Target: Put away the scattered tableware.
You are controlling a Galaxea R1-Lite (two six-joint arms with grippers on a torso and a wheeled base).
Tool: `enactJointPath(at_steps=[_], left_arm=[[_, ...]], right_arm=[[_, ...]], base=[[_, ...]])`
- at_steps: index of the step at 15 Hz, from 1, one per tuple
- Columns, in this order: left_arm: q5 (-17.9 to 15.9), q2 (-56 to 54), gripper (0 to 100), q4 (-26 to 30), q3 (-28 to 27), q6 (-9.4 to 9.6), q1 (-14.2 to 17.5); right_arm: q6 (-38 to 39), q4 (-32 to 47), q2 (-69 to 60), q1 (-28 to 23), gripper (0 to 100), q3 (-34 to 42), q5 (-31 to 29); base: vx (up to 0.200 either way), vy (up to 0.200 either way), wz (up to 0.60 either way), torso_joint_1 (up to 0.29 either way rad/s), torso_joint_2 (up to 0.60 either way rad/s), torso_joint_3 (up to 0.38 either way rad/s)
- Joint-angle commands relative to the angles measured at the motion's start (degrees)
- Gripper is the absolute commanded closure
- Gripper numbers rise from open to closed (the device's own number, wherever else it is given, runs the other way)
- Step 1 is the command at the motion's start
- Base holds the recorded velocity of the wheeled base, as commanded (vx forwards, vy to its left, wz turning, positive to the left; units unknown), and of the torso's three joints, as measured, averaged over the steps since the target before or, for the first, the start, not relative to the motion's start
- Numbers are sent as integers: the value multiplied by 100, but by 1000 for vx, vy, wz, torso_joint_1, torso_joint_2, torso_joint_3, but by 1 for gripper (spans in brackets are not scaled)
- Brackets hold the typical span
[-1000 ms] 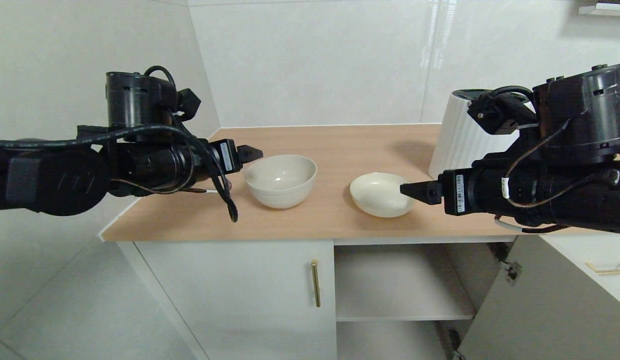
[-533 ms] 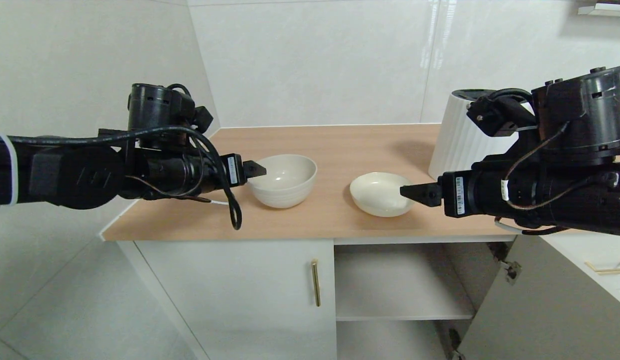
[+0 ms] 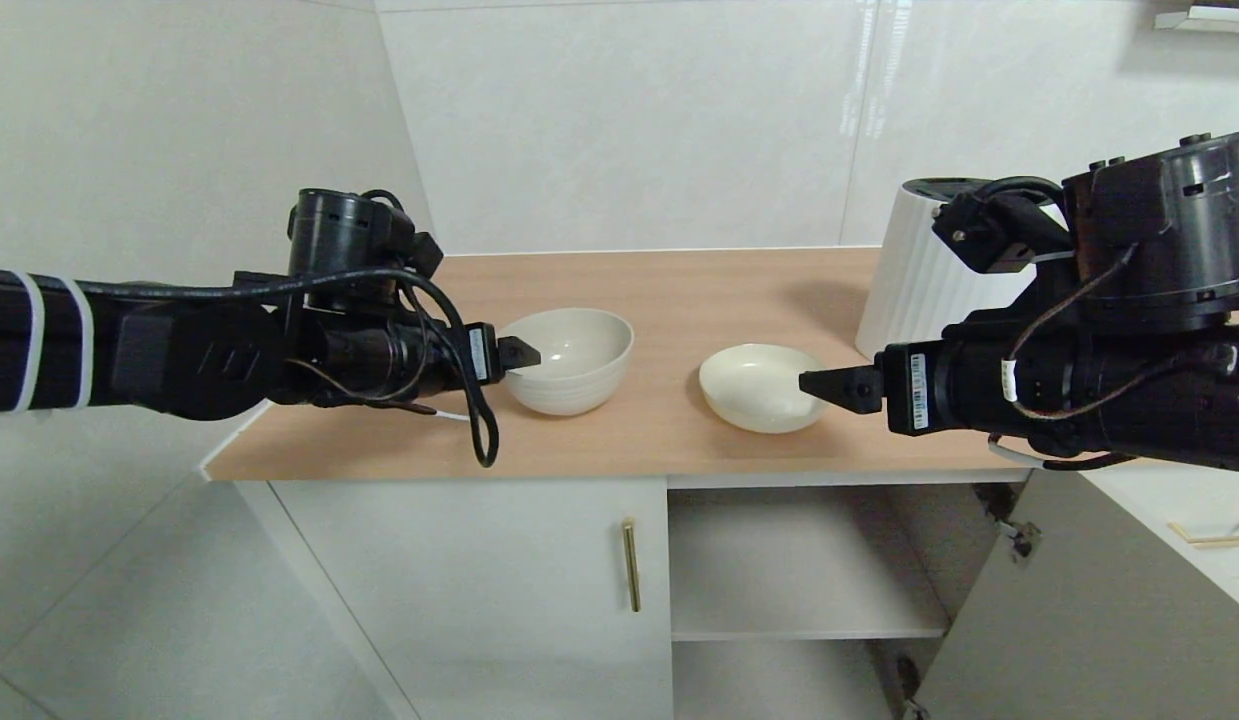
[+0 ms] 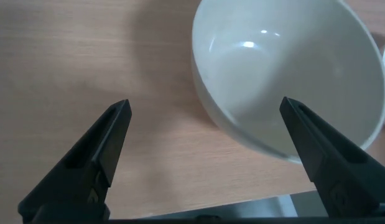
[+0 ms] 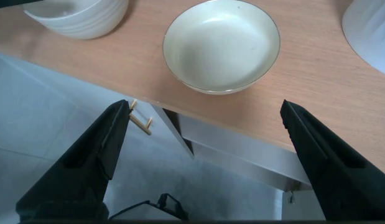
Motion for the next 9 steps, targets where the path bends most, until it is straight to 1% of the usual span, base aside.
enactJointPath(at_steps=[1, 2, 3, 9], left_arm=[[1, 78, 0, -2, -22, 1, -15], [1, 78, 0, -2, -22, 1, -15], [1, 78, 100, -2, -22, 1, -15], [1, 105, 100, 7, -13, -8, -32]], right_arm=[[2, -1, 7, 3, 0, 0, 1], [2, -1, 7, 3, 0, 0, 1], [2, -1, 7, 3, 0, 0, 1], [2, -1, -11, 3, 0, 0, 1]], base=[[0, 0, 0, 0, 0, 0], [0, 0, 0, 0, 0, 0], [0, 0, 0, 0, 0, 0], [0, 0, 0, 0, 0, 0]])
